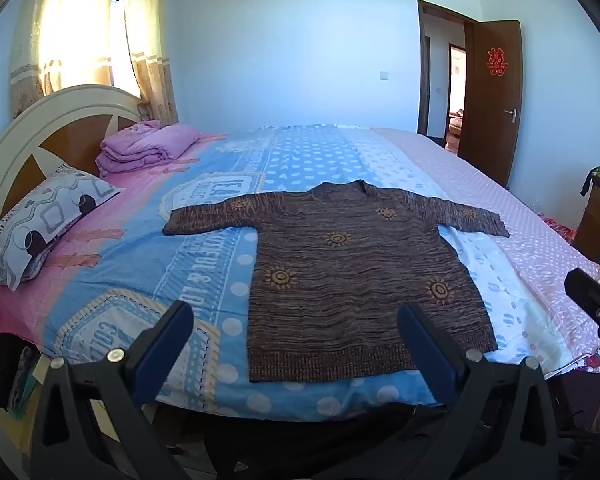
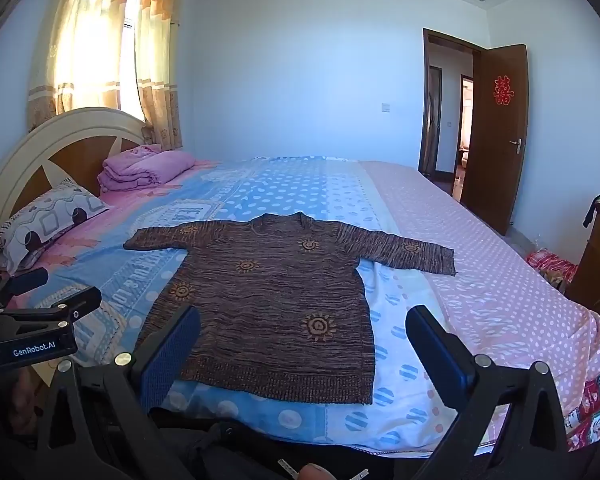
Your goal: Fold small clothes
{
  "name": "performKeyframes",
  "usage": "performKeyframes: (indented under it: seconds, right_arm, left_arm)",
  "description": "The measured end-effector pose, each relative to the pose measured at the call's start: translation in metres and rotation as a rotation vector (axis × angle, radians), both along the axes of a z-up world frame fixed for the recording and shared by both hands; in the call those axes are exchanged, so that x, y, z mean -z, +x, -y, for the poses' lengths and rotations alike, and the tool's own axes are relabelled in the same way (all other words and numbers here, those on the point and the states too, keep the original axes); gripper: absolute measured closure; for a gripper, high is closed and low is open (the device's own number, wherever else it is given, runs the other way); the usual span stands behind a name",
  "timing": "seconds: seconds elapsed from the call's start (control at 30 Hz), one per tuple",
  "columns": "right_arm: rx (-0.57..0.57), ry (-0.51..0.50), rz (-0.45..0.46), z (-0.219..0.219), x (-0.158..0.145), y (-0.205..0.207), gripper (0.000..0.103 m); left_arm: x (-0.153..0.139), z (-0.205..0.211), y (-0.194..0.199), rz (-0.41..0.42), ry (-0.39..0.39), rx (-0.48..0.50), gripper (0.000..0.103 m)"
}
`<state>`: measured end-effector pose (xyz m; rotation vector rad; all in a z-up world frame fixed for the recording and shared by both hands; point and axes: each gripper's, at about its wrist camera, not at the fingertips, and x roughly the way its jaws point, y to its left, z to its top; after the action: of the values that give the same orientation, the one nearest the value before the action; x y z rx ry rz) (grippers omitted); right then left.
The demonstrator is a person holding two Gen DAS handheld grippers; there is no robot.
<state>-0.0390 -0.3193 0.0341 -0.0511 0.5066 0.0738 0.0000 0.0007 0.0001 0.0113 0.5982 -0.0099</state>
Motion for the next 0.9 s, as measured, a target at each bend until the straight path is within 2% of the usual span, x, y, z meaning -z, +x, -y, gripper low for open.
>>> performKeyframes:
  seconds: [0.13, 0.17, 0.37, 0.9]
  right_arm:
    - [-0.002, 0.001, -0.001, 0.001, 0.0, 0.003, 0.001]
    - [-0.004, 0.003, -0.005, -0.001, 0.004, 0.003, 0.001]
    - [-0.007, 0.022, -0.025, -0.002, 0.012, 0.003, 0.001]
    - [0.009, 0.047, -0.059, 0.009, 0.012, 0.012, 0.001]
  left_arm:
    - [-0.001, 0.002, 0.002, -0.001, 0.014, 0.0, 0.0]
    - [0.001, 0.002, -0.001, 0.03, 0.023, 0.002, 0.0]
    - [0.006, 0.001, -0.006, 0.012, 0.009, -0.004, 0.0]
    - [0.009, 0.003, 0.002, -0.028, -0.008, -0.002, 0.0]
